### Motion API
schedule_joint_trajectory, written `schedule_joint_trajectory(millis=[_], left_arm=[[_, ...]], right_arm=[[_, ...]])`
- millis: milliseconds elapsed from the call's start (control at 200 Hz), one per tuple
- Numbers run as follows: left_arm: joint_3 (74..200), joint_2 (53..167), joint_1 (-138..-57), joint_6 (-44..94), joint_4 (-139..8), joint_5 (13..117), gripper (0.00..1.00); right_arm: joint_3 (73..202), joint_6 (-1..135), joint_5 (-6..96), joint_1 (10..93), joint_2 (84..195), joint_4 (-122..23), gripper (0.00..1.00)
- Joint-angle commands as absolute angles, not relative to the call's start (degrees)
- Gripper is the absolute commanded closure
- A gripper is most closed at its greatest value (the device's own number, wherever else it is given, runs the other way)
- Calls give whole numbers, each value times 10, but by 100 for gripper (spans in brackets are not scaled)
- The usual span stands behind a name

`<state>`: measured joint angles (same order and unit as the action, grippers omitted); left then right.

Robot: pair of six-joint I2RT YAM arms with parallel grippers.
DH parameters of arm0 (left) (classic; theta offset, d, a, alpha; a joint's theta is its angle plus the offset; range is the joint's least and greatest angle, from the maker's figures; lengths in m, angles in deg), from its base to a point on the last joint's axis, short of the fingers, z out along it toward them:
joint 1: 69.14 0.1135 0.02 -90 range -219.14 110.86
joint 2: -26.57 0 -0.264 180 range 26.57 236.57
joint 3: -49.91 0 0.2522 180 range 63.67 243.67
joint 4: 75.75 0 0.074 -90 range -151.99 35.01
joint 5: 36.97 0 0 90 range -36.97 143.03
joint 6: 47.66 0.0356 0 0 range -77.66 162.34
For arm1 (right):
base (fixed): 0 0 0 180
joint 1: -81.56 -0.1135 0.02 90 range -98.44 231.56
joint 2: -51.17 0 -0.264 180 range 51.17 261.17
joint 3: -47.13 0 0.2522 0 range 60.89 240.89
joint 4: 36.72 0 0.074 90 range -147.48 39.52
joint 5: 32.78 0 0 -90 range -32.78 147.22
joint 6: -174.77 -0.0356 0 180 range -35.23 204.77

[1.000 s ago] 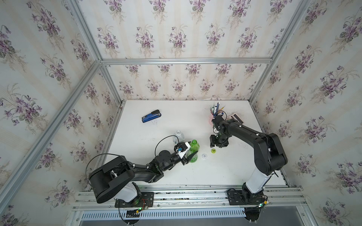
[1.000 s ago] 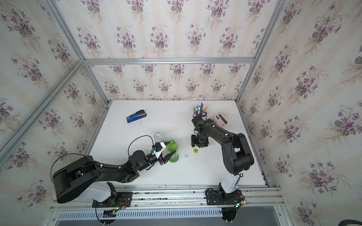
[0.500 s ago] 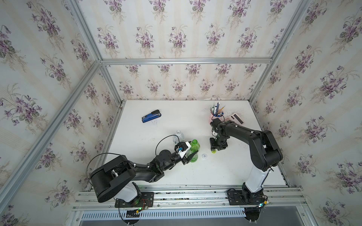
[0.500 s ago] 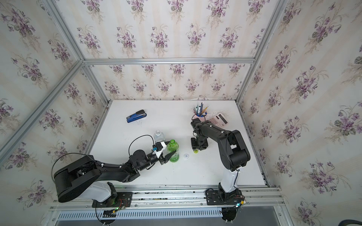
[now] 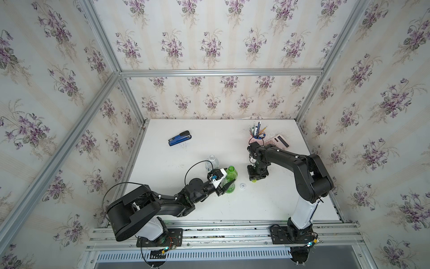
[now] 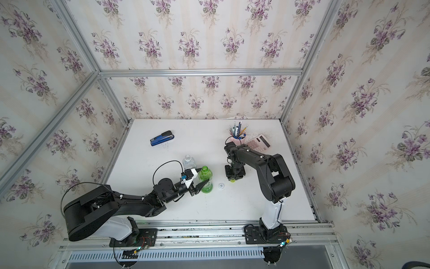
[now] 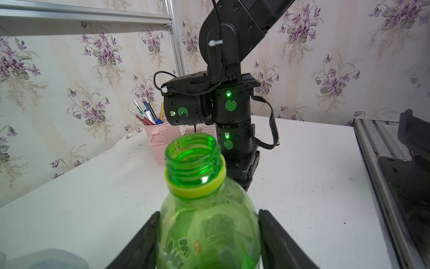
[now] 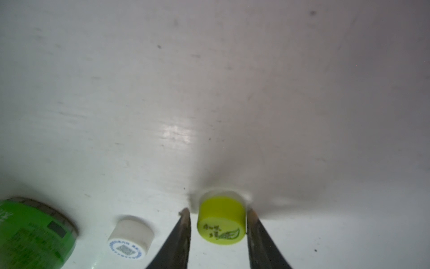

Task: Screw on the bottle caps
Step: Screw the bottle cap onto the plastic bottle.

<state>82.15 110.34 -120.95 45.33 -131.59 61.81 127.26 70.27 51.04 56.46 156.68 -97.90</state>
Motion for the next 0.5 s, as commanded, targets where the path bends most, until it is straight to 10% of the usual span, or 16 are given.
schedule_joint_trajectory(millis=[0, 495], left_arm=[[822, 1107, -1209, 450, -1288, 621, 35], [829, 1114, -1210, 456, -1282, 630, 35]], right_arm=[[1274, 708, 519, 564, 1569, -981, 63], [1317, 713, 521, 543, 1516, -1048, 69]])
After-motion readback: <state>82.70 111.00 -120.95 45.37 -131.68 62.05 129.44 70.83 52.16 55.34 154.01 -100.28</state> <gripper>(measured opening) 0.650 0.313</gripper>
